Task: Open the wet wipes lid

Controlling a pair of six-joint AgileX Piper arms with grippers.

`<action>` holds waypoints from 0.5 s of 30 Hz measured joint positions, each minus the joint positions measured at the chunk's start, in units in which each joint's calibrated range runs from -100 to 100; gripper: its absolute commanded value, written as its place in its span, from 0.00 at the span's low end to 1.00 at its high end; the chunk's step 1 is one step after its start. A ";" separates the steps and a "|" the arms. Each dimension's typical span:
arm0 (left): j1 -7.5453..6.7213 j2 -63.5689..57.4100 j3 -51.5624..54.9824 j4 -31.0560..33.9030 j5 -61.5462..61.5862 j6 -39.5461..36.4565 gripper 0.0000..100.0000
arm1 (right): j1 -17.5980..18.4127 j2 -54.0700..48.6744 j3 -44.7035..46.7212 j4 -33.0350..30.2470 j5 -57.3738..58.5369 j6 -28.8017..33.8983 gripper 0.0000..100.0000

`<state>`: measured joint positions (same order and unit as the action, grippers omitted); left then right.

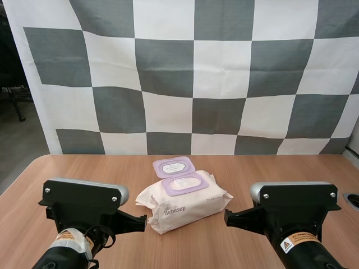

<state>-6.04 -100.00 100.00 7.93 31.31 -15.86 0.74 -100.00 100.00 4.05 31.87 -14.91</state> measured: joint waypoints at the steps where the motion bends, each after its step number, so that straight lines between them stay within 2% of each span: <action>1: 0.00 0.00 0.00 0.00 0.00 0.00 0.00 | 0.00 0.00 0.00 -0.13 0.00 0.00 0.00; 15: -0.08 0.00 0.00 0.00 0.00 0.00 0.00 | 0.00 0.00 0.00 -0.51 -0.19 0.10 0.00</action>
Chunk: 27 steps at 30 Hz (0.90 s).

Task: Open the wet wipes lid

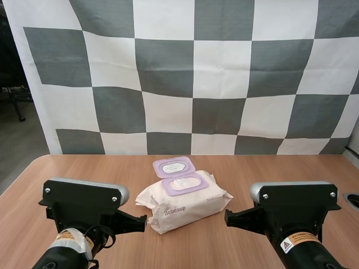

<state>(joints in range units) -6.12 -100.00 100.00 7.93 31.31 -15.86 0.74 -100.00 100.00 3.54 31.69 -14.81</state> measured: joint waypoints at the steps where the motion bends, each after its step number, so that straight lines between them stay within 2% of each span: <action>1: 0.00 0.00 0.00 0.00 0.00 0.00 0.00 | 0.00 0.00 0.00 0.00 0.00 0.00 0.00; 16: 0.00 0.00 0.00 0.00 0.00 0.00 0.00 | 0.00 0.00 0.00 0.00 -0.11 0.00 0.00; 27: 0.00 0.00 0.00 0.00 -3.82 -4.90 0.00 | 0.29 0.00 0.00 -0.56 -0.11 0.00 0.00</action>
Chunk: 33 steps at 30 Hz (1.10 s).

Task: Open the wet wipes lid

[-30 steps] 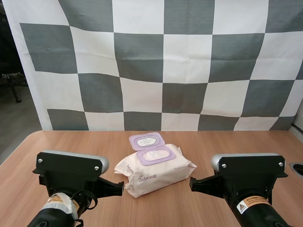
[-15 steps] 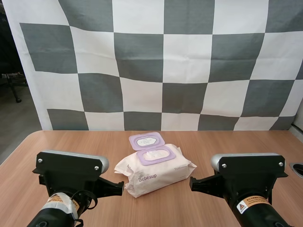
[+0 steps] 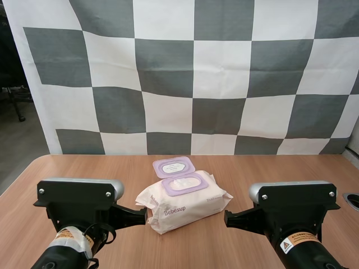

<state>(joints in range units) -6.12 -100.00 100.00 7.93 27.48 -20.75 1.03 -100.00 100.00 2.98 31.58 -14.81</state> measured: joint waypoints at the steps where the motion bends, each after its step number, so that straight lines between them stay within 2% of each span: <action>1: 0.00 0.00 0.00 0.00 1.00 0.00 0.00 | 0.00 0.00 0.00 0.00 0.00 0.00 0.00; 33: 0.00 0.00 0.00 -0.27 3.07 -1.13 0.00 | 0.31 0.00 0.00 -0.32 0.00 -0.12 0.00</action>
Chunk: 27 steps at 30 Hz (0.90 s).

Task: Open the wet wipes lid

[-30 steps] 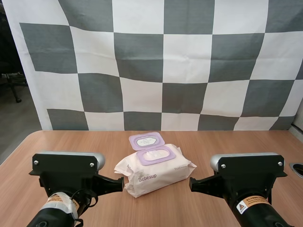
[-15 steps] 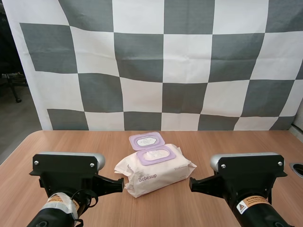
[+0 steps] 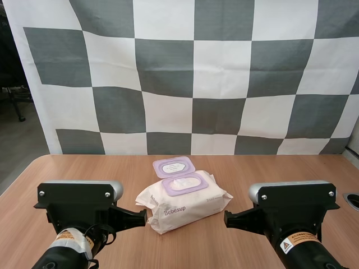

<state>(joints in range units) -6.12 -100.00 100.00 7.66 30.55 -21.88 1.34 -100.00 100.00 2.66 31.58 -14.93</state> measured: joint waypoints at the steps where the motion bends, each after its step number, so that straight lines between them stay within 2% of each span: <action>1: 0.00 0.00 0.00 0.00 0.00 0.00 0.00 | 0.00 0.00 0.00 0.00 0.00 0.00 0.00; 27: 0.00 0.00 0.00 -1.42 0.00 0.00 0.00 | 0.00 0.00 0.00 0.00 0.00 0.00 0.00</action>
<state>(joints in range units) -6.12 -100.00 100.00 6.24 30.55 -21.88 1.34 -100.00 100.00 2.66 31.58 -14.93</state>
